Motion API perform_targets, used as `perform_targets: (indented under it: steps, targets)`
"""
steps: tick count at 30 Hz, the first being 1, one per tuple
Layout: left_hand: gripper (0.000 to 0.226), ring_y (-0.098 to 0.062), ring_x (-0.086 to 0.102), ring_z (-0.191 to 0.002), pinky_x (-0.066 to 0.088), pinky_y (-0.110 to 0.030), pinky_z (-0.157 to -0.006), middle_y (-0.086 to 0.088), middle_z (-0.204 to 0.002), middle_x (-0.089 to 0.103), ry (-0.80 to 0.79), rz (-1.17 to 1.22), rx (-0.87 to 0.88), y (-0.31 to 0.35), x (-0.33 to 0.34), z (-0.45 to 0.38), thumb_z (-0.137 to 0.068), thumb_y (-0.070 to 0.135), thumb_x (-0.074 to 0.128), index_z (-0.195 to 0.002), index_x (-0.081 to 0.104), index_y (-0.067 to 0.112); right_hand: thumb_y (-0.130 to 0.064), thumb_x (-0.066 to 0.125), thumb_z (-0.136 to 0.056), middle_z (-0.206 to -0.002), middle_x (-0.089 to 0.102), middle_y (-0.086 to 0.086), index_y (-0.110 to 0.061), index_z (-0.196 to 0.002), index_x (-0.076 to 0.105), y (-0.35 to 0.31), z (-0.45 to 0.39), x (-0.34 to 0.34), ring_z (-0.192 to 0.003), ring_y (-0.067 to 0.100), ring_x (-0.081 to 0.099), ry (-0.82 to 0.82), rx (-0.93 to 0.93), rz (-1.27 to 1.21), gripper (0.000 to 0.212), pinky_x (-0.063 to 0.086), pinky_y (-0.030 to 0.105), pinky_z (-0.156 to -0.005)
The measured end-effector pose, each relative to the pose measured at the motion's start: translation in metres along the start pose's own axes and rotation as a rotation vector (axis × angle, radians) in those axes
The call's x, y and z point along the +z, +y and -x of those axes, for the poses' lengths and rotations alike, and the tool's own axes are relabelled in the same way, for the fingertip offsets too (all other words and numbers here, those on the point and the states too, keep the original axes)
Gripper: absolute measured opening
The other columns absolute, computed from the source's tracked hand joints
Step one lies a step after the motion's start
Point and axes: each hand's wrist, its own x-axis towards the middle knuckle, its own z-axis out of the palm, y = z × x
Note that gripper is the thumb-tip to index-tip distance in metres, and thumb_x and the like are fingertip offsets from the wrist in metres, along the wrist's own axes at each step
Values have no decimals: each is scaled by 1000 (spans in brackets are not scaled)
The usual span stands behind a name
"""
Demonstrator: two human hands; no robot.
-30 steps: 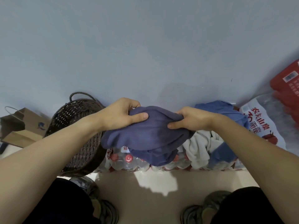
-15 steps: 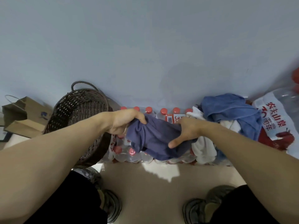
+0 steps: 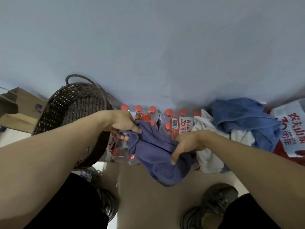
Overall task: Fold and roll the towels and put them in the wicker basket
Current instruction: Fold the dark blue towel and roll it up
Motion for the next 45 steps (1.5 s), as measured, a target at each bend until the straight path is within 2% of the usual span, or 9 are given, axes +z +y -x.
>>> perform_targets:
  steps: [4,9,14,21,28,32,34,39,45]
  targets:
    - [24,-29,69,-98,54,-39,-93,-14,-106,73,-121,436,-6,-1,3,-5,-92,15,63,-112,69,2,-24,91,-57,-121,68,3,-19,-124,63,-2,7,0,-112,29,62,-239,23,-41,73,53,45,-97]
    - [24,-33,67,-104,55,-43,-90,-15,-114,71,-303,394,-82,-5,9,-6,-94,24,61,-112,69,11,-18,85,-71,-126,66,10,-10,-128,61,-3,6,10,-118,34,60,-300,55,-8,63,46,48,-105]
    - [29,-28,70,-86,58,-36,-61,-10,-100,71,-187,-192,-165,-13,15,-2,-93,36,64,-110,67,12,-23,78,-81,-127,62,22,-2,-127,59,-1,1,12,-118,41,58,-244,107,-12,53,52,43,-91]
    - [16,-14,66,-49,50,-24,-46,7,-58,71,-80,-173,-82,-13,8,-11,-85,39,73,-84,71,23,-25,82,-79,-129,62,15,-7,-130,56,3,-5,3,-116,37,58,-122,100,-226,60,49,50,-100]
    - [19,-39,69,-81,59,-45,-72,-15,-82,70,207,-88,119,-18,2,-17,-85,17,76,-93,66,2,-19,84,-77,-107,71,18,1,-114,65,16,-5,-25,-97,35,69,269,-64,-403,46,59,50,-82]
    - [8,-20,66,-60,61,-41,-63,-13,-75,63,362,130,127,-26,-11,-21,-87,-2,67,-96,66,-1,-17,83,-78,-87,72,11,-4,-104,69,22,-4,-38,-69,22,70,379,-120,-497,32,58,32,-56]
    - [14,-22,68,-71,62,-41,-66,-16,-85,66,419,212,110,-28,-14,-24,-87,-2,68,-101,68,0,-21,85,-76,-80,70,8,-5,-98,69,22,-5,-42,-64,20,68,443,-142,-553,31,56,30,-53]
    - [31,-25,63,-98,53,-45,-92,-12,-111,67,405,554,-27,-18,-12,-34,-88,8,69,-118,64,2,-22,80,-82,-81,68,2,-12,-95,68,18,-14,-54,-70,15,64,682,-222,-610,20,55,27,-61]
    - [15,-24,62,-84,51,-38,-80,-9,-101,68,401,780,-32,0,-9,-52,-90,27,69,-98,65,14,-16,67,-82,-102,70,2,-28,-93,67,19,-18,-66,-95,23,66,932,-169,-328,15,55,32,-84]
